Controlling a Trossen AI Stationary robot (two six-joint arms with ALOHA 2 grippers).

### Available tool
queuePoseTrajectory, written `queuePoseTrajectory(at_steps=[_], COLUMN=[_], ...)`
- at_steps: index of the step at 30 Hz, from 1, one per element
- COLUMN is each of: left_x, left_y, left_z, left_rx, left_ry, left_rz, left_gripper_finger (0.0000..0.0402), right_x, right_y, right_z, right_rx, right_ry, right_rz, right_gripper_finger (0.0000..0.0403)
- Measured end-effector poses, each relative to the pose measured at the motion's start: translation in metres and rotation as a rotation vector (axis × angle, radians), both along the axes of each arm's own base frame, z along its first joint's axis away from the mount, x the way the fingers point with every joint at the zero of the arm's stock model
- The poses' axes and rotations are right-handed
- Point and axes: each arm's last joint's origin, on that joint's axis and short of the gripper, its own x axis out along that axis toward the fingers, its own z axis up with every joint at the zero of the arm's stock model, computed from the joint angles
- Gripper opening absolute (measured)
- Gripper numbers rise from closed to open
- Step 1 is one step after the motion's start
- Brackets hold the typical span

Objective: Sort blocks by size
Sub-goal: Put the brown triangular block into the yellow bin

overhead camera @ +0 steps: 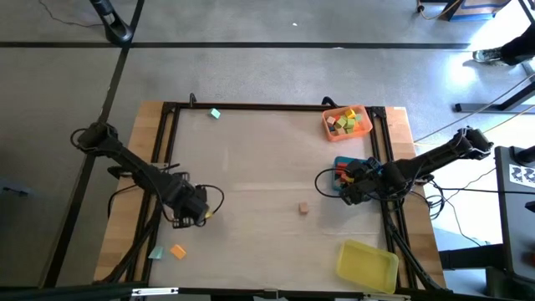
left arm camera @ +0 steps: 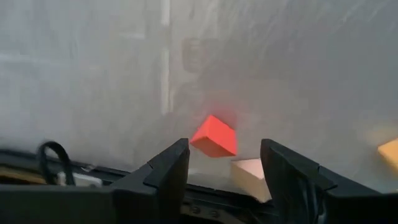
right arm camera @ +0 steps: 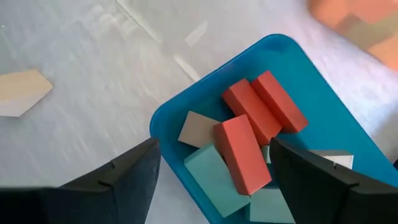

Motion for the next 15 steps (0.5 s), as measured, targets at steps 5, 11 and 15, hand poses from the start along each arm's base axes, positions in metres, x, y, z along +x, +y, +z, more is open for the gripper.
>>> queuePoseTrajectory(at_steps=[5,11,15], left_x=[-0.005,-0.013,-0.015], left_y=[-0.001,0.000,0.002], left_z=[-0.014,-0.035,-0.041], left_rx=[-0.005,-0.009,-0.006], left_ry=[0.033,0.070,0.073], left_rz=[-0.189,-0.246,-0.246], left_gripper_finger=[0.0187,0.0187,0.0187], right_x=[0.001,0.002,0.002], right_y=[0.000,0.001,0.001], right_z=[0.000,0.001,0.001], right_rx=[0.002,0.009,0.006], right_ry=[-0.008,-0.023,-0.025], right_rz=[0.000,0.000,0.000], right_gripper_finger=[0.0296,0.0296,0.0296])
